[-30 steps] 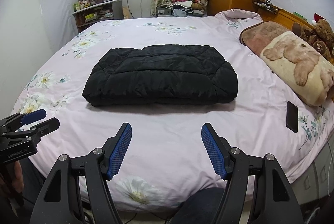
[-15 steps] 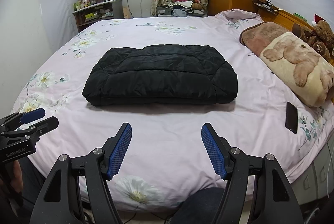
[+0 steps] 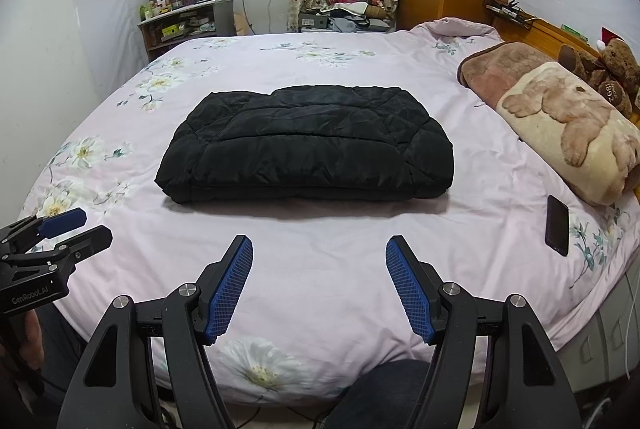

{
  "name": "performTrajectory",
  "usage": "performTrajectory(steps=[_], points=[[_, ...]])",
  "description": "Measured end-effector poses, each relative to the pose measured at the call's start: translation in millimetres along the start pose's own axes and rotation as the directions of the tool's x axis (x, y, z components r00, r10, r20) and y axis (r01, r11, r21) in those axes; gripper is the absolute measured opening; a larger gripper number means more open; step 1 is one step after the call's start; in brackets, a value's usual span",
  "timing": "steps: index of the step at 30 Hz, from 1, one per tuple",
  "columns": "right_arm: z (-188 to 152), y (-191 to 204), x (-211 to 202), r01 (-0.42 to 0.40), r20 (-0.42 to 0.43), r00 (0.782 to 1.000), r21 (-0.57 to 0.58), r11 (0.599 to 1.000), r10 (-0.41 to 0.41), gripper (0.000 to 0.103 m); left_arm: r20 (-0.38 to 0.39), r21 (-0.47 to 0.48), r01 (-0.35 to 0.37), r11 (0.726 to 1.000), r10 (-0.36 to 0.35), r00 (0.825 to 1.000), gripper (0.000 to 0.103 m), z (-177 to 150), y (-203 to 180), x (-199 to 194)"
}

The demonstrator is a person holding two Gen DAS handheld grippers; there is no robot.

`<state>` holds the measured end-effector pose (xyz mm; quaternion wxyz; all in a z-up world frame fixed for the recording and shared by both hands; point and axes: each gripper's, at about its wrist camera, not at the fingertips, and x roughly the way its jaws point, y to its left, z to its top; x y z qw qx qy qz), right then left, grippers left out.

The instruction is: Fold large clothes

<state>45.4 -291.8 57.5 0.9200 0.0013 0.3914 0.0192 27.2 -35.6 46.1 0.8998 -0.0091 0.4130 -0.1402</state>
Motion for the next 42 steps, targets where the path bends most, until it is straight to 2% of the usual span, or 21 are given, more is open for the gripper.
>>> performTrajectory(steps=[24, 35, 42], points=[[0.0, -2.5, 0.0, 0.001, 0.0, 1.0, 0.001, 1.0, -0.001, 0.069, -0.001, 0.002, 0.005, 1.0, -0.005, 1.0, 0.068, 0.7, -1.8, 0.0], [0.5, -2.5, 0.6, 0.002, -0.001, 1.0, -0.002, 1.0, -0.002, 0.069, 0.002, 0.035, -0.017, 0.999, 0.017, 1.0, 0.068, 1.1, -6.2, 2.4], [0.0, -6.9, 0.5, 0.003, -0.002, 1.0, 0.001, 1.0, -0.003, 0.069, 0.018, 0.024, -0.032, 0.999, 0.032, 0.999, 0.068, 1.0, -3.9, 2.2]])
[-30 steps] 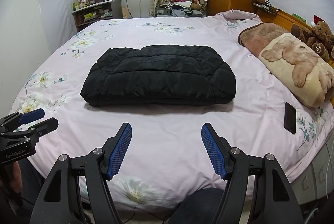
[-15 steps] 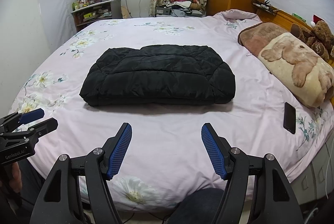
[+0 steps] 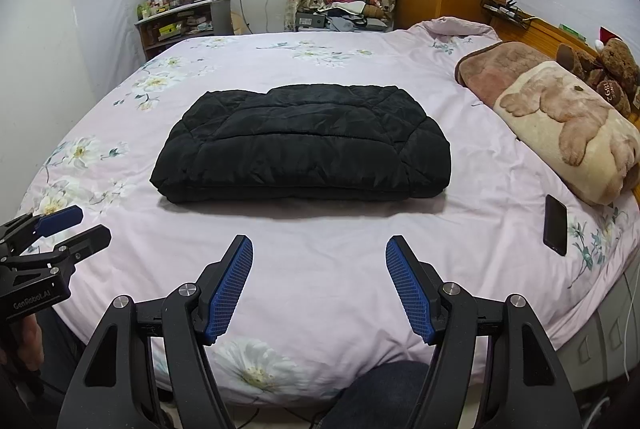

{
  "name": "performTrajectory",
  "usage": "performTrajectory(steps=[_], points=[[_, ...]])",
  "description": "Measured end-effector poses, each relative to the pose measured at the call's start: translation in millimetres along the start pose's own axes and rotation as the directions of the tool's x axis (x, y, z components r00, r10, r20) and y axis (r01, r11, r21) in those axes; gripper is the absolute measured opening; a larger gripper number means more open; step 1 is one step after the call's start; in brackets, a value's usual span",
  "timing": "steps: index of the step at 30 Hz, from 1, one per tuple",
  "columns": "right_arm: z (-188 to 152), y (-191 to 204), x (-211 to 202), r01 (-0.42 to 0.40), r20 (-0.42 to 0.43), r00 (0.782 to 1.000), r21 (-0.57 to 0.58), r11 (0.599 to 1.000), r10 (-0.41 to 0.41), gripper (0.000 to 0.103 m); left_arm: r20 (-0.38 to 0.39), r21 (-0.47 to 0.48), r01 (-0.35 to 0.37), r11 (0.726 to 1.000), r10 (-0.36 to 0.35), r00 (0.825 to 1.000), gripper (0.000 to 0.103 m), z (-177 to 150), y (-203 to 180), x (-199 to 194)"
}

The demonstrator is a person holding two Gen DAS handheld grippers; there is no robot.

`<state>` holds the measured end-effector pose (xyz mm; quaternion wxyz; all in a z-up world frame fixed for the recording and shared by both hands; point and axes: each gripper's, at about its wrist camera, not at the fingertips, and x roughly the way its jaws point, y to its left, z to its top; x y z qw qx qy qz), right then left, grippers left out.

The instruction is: Fold large clothes

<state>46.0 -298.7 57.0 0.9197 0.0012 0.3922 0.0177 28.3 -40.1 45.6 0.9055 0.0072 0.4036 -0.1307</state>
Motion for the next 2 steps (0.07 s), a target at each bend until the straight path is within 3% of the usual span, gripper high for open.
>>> performTrajectory(steps=[2], points=[[0.2, 0.5, 0.2, -0.001, 0.0, 1.0, 0.0, 1.0, 0.001, 0.069, -0.003, -0.001, -0.005, 1.0, 0.005, 1.0, 0.068, 0.1, 1.0, 0.8]])
